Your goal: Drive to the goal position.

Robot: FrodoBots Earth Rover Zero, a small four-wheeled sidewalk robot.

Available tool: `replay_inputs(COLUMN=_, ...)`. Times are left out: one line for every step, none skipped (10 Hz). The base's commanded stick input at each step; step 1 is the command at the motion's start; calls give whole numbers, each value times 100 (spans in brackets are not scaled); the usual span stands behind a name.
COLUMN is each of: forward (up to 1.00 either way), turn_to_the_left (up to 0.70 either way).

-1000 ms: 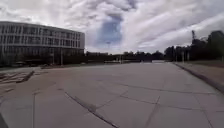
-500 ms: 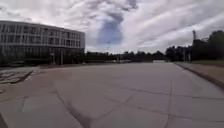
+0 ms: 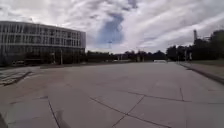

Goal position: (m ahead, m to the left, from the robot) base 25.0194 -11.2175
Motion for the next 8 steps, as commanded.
replay_inputs(forward=70, turn_to_the_left=1)
replay_inputs(forward=70, turn_to_the_left=1)
replay_inputs(forward=70, turn_to_the_left=1)
replay_inputs(forward=70, turn_to_the_left=1)
replay_inputs(forward=70, turn_to_the_left=1)
replay_inputs(forward=70, turn_to_the_left=1)
replay_inputs(forward=70, turn_to_the_left=1)
replay_inputs(forward=70, turn_to_the_left=1)
